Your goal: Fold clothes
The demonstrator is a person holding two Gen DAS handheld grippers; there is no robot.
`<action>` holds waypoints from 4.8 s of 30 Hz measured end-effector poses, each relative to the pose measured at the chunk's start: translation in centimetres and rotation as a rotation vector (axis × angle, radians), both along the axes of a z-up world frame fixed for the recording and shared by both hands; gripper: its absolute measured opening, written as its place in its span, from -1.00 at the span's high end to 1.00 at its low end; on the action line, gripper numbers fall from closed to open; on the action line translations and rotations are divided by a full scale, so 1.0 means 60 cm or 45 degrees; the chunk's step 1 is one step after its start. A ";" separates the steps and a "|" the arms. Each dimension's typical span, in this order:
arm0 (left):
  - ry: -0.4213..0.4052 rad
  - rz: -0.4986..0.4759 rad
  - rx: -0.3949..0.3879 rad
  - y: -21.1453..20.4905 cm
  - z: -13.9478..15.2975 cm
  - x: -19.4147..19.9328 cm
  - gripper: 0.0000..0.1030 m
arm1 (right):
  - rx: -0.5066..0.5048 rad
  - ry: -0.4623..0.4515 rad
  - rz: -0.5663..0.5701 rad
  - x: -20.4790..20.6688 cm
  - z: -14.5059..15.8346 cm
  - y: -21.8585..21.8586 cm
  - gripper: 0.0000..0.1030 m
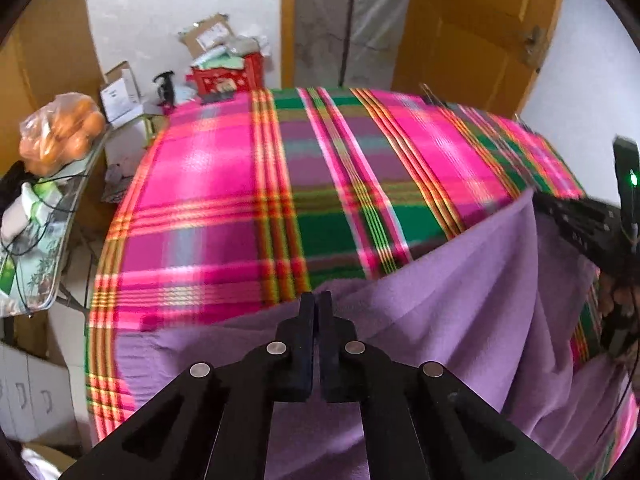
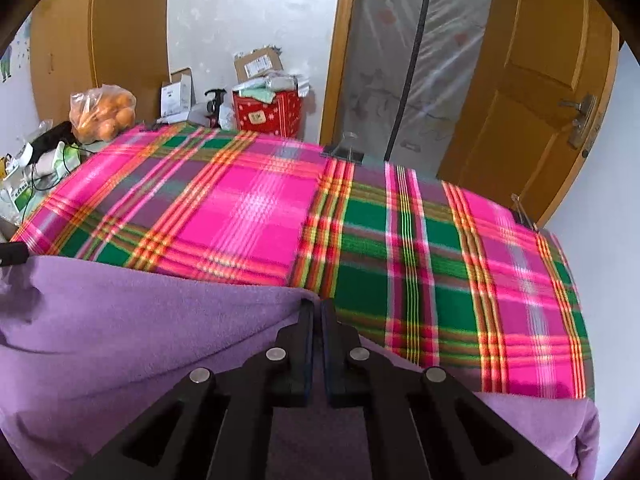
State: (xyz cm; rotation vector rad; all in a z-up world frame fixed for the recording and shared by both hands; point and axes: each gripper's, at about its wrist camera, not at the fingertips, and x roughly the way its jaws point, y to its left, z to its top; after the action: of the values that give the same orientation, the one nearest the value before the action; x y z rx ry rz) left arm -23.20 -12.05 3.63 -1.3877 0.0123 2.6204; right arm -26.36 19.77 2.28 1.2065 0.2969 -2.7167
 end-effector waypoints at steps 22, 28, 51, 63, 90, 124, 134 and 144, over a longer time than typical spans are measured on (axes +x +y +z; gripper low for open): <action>-0.046 0.197 -0.023 -0.036 -0.027 -0.076 1.00 | 0.075 -0.094 -0.040 -0.046 -0.009 -0.039 0.86; -0.075 0.192 0.037 -0.047 -0.012 -0.057 0.98 | -0.082 -0.073 0.003 0.040 0.037 -0.011 0.78; -0.313 -0.019 0.407 0.063 -0.023 0.113 0.78 | -0.500 -0.402 0.499 0.230 -0.026 -0.114 0.28; -0.351 0.038 0.512 0.051 -0.048 0.119 0.76 | -0.697 -0.451 0.455 0.215 -0.038 -0.138 0.77; -0.119 -0.025 0.048 0.149 0.025 0.147 0.69 | -0.761 -0.248 0.068 0.306 0.032 0.063 0.77; -0.121 -0.165 -0.387 0.252 -0.030 0.137 0.69 | -0.618 0.040 -0.868 0.186 0.011 0.530 0.22; -0.111 -0.157 -0.350 0.250 -0.031 0.134 0.69 | -0.746 -0.012 -0.776 0.204 0.004 0.491 0.22; -0.033 -0.189 -0.474 0.274 -0.036 0.138 0.69 | -0.850 -0.074 -0.874 0.163 -0.023 0.495 0.27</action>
State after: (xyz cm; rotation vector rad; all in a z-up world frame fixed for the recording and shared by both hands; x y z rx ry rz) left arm -14.94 4.41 1.44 -1.4611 0.6036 2.5634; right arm -16.55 49.50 0.89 1.3114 -1.1358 -2.8539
